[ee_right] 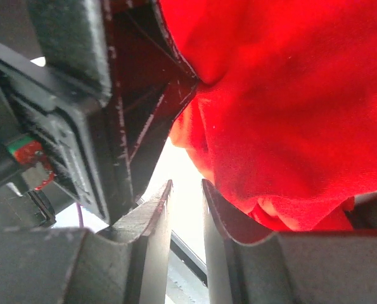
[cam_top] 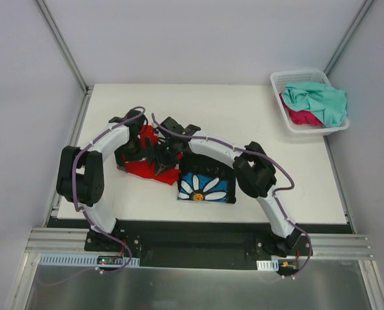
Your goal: Fold and stack the t-shirts
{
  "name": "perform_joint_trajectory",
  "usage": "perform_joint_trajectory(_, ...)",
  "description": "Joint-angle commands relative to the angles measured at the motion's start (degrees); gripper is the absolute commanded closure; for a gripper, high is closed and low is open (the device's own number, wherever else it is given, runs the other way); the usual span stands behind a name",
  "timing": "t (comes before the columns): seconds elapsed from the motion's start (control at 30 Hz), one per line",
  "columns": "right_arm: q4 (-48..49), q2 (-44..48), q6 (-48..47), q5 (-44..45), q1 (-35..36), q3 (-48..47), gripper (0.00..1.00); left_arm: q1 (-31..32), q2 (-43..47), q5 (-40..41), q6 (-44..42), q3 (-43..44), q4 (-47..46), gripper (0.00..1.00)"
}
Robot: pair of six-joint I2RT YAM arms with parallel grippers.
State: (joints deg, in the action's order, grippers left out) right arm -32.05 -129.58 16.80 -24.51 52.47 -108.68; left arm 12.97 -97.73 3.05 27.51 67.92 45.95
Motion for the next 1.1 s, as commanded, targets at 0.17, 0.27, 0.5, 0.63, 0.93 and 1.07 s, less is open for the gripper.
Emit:
perform_joint_trajectory(0.17, 7.1, -1.0, 0.4, 0.9, -1.8, 4.2, 0.73, 0.4, 3.6, -2.0, -0.6, 2.0, 3.2, 0.01)
perform_joint_trajectory(0.27, 9.1, 0.3, -0.6, 1.0, -3.1, 6.9, 0.73, 0.4, 4.2, -1.9, -0.8, 2.0, 3.5, 0.01)
perform_joint_trajectory(0.5, 9.2, 2.5, -2.8, 1.1, -6.9, 12.1, 0.74, 0.3, 5.2, -1.2, -1.1, 2.1, 4.3, 0.01)
perform_joint_trajectory(0.63, 8.8, 4.2, -3.8, 1.0, -8.0, 13.7, 0.74, 0.3, 5.4, -0.7, -1.1, 2.0, 4.4, 0.01)
perform_joint_trajectory(0.93, 3.8, 11.4, -3.4, -1.3, -7.9, 11.1, 0.71, 0.6, 7.4, -2.4, -0.5, 3.5, 4.9, 0.01)
perform_joint_trajectory(1.07, -1.8, 17.6, -4.5, 1.3, -7.9, 10.0, 0.70, 1.7, 8.7, -2.9, -0.6, 5.5, 6.6, 0.01)
